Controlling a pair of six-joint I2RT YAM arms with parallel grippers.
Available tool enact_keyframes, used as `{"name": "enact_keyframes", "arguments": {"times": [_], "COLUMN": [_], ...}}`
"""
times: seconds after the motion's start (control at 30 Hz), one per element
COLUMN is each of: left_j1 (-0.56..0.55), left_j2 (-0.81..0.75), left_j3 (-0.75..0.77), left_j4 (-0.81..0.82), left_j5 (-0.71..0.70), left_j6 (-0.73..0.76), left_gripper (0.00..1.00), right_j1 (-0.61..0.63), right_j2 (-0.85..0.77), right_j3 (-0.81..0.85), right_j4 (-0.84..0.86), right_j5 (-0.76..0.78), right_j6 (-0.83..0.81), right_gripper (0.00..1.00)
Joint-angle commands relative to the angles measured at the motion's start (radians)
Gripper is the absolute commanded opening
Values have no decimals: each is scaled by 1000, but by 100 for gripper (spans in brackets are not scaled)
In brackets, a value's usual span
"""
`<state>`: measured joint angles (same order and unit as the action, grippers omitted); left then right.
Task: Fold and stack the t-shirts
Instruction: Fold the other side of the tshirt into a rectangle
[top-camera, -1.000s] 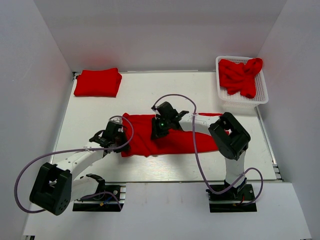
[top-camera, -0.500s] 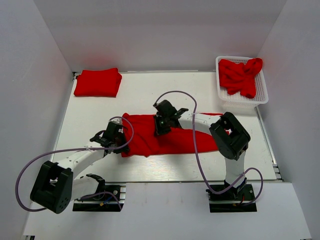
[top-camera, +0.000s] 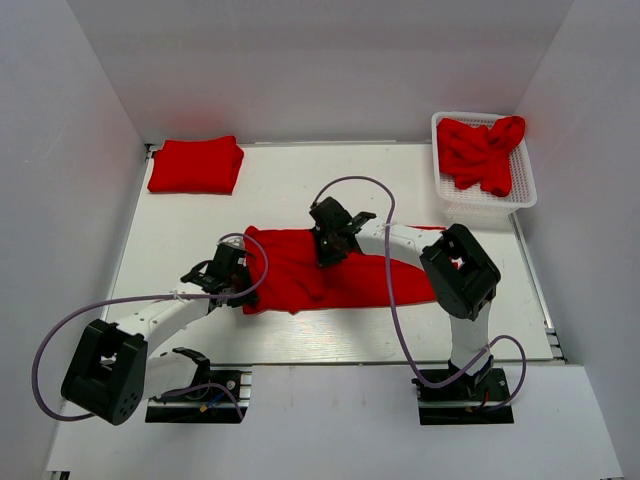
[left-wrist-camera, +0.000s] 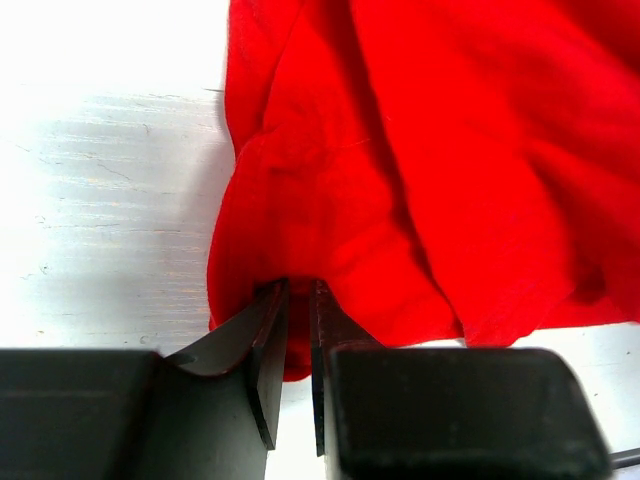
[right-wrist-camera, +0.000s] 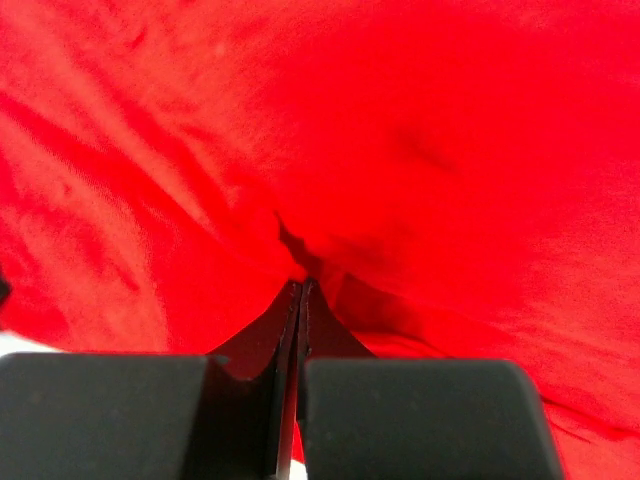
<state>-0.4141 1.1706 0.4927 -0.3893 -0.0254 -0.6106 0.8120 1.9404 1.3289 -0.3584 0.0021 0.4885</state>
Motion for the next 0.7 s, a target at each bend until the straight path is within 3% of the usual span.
{"name": "enact_keyframes", "arguments": {"times": [0.0,0.27,0.67], "left_j1": [5,5,5], "left_j2": [-6,-6,12], "left_j3": [15,15,15], "left_j4": [-37,-19,0], "left_j5": [-31,-11,-2], "left_j6": [2,20,29], "left_gripper": [26,26,26], "right_j1": [-4,-4,0], "right_j2": [19,34,94], "right_j3": [47,72,216], "right_j4": [-43,-14,-162], "right_j5": [130,156,194], "right_j6": [9,-39,-139], "right_gripper": [0,0,0]}}
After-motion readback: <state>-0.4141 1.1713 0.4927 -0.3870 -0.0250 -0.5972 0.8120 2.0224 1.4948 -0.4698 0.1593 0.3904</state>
